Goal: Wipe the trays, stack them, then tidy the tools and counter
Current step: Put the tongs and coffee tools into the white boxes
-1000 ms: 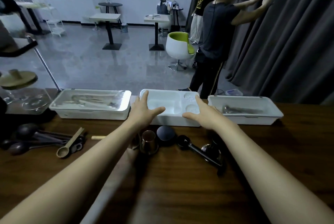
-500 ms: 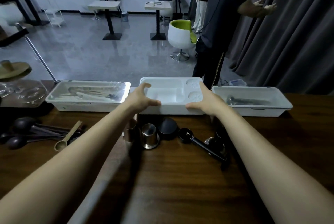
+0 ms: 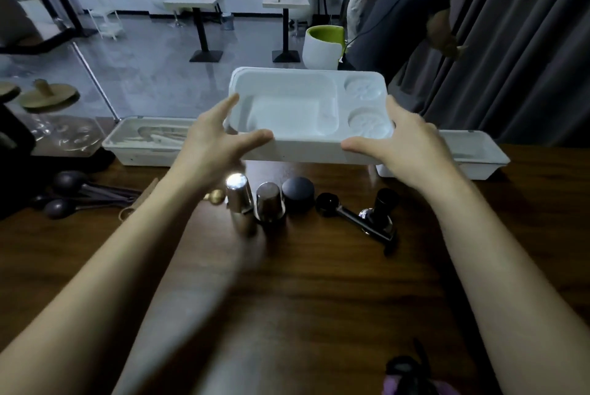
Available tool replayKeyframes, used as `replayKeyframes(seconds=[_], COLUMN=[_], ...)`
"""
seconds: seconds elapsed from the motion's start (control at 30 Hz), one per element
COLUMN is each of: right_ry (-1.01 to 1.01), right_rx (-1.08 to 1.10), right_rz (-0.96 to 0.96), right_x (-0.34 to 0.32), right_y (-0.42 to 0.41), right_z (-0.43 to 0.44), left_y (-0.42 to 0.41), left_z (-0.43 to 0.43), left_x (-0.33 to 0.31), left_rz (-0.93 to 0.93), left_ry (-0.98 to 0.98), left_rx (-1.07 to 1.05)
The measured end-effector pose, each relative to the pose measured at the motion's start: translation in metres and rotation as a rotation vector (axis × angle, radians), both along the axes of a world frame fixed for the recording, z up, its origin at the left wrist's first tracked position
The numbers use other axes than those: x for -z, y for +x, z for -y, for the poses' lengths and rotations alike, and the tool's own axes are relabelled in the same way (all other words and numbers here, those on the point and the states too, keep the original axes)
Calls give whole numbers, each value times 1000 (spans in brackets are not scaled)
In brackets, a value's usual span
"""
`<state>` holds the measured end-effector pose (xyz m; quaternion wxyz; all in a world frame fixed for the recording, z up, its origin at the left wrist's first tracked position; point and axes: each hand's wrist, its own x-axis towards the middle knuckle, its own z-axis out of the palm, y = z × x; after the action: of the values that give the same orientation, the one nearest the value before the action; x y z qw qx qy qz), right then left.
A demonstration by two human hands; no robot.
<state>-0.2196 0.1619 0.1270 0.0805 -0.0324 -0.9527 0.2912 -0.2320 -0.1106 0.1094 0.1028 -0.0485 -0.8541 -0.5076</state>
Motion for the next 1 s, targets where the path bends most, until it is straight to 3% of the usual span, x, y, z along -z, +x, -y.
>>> replayKeyframes(seconds=[0.53, 0.73, 1.0], right_ry=[-46, -83, -154], right_rx=[-91, -91, 28], right_rz=[154, 224, 272], right_x=[34, 68, 89], right_y=[189, 215, 219], right_z=[18, 42, 77], left_y=[205, 231, 210], left_z=[26, 53, 83], left_x=[59, 89, 103], left_rz=[63, 189, 209], left_ry=[5, -35, -80], left_rx=[-111, -107, -63])
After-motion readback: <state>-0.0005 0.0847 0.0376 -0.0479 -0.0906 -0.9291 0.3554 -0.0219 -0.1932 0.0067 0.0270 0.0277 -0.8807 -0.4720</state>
